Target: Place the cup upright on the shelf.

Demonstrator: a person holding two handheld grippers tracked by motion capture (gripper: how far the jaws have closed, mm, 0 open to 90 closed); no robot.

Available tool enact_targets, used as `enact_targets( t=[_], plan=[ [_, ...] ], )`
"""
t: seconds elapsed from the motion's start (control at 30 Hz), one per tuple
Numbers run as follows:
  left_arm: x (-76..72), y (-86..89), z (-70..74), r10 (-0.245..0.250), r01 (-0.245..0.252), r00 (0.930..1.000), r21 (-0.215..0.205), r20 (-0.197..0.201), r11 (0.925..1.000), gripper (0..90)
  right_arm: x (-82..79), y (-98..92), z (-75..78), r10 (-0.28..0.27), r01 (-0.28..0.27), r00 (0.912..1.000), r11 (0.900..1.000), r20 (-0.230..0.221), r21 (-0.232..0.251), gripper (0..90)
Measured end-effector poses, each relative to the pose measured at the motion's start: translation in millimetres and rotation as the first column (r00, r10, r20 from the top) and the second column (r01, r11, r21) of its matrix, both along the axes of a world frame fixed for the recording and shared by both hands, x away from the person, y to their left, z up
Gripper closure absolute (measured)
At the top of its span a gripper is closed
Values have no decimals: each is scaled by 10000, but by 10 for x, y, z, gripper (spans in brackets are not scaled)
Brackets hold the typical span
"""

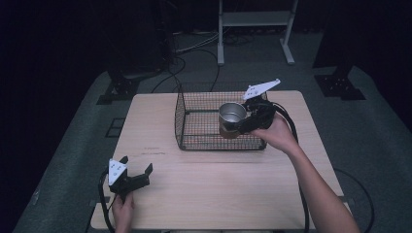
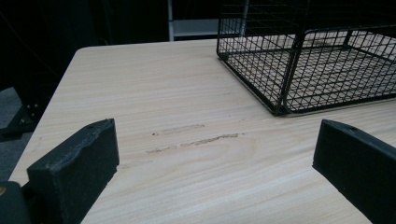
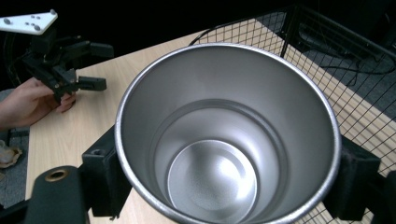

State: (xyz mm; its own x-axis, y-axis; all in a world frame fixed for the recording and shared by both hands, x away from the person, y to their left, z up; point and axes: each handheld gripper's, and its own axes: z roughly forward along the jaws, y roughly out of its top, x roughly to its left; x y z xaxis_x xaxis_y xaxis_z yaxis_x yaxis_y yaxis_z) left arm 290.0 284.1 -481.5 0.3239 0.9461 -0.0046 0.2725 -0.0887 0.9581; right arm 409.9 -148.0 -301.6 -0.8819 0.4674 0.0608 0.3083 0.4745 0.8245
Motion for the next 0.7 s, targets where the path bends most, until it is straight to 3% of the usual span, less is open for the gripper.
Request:
enact_targets(
  t=[0.7],
  plan=[
    [-1,10,2,-12,12,10000,-22,-38,10000,0,332,187,164,-221,221,9997,9997,-56,38,180]
  ],
)
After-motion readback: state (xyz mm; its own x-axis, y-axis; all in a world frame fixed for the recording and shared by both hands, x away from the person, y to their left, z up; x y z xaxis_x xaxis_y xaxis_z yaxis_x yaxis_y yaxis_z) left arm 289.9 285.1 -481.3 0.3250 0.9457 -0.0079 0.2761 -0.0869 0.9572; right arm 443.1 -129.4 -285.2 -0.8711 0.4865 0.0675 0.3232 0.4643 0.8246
